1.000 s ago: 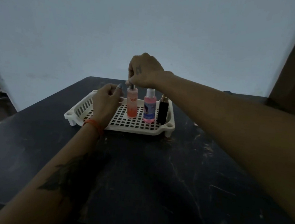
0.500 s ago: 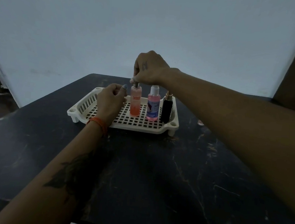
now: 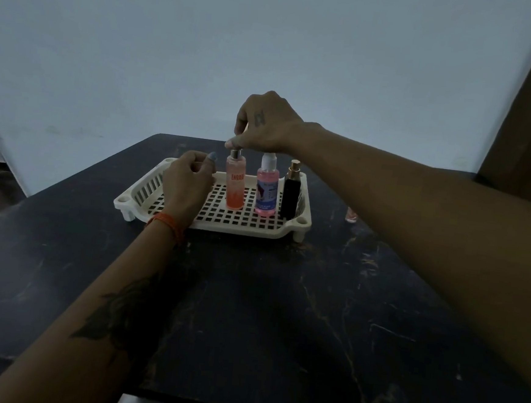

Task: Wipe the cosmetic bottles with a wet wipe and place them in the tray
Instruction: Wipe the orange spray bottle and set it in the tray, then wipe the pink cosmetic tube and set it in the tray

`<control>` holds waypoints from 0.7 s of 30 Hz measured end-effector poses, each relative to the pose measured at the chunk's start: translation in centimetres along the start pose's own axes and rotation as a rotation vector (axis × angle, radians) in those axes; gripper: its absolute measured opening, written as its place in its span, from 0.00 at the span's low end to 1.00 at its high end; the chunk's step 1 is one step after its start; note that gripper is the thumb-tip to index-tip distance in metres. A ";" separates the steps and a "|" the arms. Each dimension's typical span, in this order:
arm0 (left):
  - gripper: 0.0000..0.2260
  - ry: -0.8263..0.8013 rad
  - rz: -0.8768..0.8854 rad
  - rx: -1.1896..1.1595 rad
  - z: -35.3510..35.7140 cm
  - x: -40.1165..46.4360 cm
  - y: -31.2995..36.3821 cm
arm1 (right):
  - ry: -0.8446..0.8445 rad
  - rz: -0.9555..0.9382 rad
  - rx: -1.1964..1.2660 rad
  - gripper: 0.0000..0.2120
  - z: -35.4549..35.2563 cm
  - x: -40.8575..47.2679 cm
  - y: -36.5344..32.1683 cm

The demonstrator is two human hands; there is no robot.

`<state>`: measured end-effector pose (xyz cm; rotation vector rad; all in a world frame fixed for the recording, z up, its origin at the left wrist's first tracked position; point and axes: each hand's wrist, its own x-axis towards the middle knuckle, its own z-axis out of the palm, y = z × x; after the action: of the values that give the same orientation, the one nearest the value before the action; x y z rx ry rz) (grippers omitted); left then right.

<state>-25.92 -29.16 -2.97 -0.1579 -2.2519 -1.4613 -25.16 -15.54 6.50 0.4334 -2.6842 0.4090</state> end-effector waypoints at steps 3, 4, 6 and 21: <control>0.11 0.108 0.092 0.009 -0.3 -0.7 0.8 | 0.074 0.010 0.039 0.16 -1.5 -1.2 0.5; 0.11 0.147 0.137 -0.008 -0.3 -1.0 1.3 | 0.105 0.017 0.054 0.15 -2.2 -1.8 0.8; 0.12 0.177 0.220 -0.053 -0.1 -2.0 2.6 | 0.164 0.033 0.091 0.15 -3.7 -3.6 1.8; 0.05 -0.296 0.147 -0.290 14.9 -13.2 11.5 | 0.487 0.603 0.441 0.11 -4.0 -19.1 14.9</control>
<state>-14.91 -8.99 -3.94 -0.6549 -2.1767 -1.7710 -12.38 3.96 -1.25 -0.3473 -2.1802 1.1249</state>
